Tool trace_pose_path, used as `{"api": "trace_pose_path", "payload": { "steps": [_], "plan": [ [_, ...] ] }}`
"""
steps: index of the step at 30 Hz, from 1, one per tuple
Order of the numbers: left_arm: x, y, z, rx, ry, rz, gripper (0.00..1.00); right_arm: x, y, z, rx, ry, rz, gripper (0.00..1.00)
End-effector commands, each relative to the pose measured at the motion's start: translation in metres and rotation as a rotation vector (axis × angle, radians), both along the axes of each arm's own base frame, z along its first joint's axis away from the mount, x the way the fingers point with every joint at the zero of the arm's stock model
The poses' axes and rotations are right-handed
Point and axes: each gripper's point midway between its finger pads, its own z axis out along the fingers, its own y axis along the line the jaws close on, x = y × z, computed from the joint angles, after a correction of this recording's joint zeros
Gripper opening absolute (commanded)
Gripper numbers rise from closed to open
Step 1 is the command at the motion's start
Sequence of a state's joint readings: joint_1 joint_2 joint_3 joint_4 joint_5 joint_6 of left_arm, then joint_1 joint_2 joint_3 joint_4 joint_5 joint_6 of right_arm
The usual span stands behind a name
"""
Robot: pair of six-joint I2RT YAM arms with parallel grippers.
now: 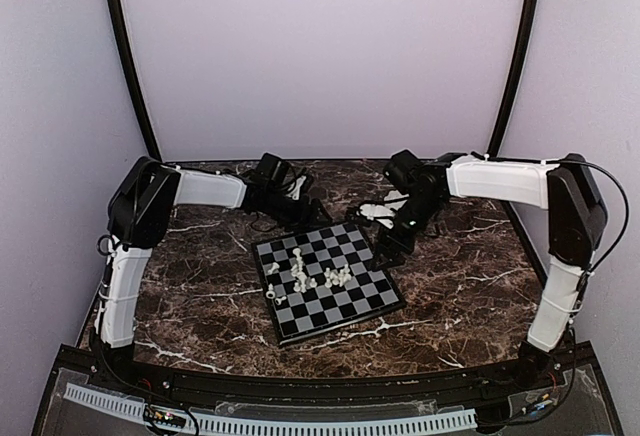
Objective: Set up the chess pieces on the board
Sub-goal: Position the chessboard at the center of the board.
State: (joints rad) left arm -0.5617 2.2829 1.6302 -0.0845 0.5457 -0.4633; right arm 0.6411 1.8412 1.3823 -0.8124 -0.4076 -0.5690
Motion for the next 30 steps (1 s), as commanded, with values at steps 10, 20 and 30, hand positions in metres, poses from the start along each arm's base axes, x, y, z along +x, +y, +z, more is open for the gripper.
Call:
{"api": "trace_pose_path", "payload": {
  "steps": [10, 20, 30],
  "plan": [
    [0.024, -0.016, 0.069, 0.085, -0.147, 0.047, 0.77, -0.001, -0.009, 0.070, 0.064, -0.150, 0.021, 0.73],
    [-0.018, 0.073, 0.177, 0.316, -0.308, 0.199, 0.73, 0.024, -0.004, 0.145, 0.149, -0.411, -0.020, 0.41],
    [-0.122, 0.115, 0.125, 0.399, -0.172, -0.033, 0.56, 0.006, -0.006, 0.147, 0.138, -0.422, 0.053, 0.39]
  ]
}}
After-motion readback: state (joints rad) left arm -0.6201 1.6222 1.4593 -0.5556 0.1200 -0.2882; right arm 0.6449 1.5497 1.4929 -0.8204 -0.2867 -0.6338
